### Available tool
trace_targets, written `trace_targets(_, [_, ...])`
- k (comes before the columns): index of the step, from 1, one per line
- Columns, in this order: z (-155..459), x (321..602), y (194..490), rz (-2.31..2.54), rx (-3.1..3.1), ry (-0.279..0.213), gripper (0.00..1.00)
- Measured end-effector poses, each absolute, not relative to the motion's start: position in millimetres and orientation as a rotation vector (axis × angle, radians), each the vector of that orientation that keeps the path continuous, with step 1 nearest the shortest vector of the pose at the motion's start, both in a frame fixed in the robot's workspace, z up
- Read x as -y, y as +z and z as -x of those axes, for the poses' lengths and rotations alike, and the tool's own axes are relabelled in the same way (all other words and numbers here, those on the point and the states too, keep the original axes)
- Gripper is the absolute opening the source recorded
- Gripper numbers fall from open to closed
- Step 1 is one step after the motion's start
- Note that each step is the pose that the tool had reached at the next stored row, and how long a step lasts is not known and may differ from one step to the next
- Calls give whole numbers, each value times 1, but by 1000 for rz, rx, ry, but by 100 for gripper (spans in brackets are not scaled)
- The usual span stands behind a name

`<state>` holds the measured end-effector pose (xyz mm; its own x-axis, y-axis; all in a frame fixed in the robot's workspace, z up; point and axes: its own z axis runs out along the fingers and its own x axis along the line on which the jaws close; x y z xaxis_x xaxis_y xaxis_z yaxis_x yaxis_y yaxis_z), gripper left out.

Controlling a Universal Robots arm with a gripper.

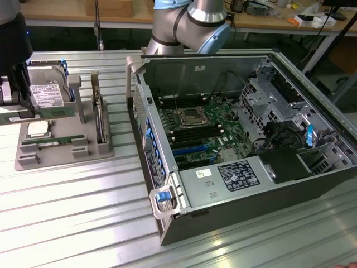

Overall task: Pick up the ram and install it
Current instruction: 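Pick up the ram and move it above insertion slot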

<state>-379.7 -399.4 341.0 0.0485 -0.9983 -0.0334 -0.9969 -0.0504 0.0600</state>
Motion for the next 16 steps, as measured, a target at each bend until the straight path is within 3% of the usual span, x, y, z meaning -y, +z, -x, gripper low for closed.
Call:
trace_targets(5, [380,399,356,-2258,2149,-104,13])
trace_targets(16, [368,399,356,-2255,2145,-112,13])
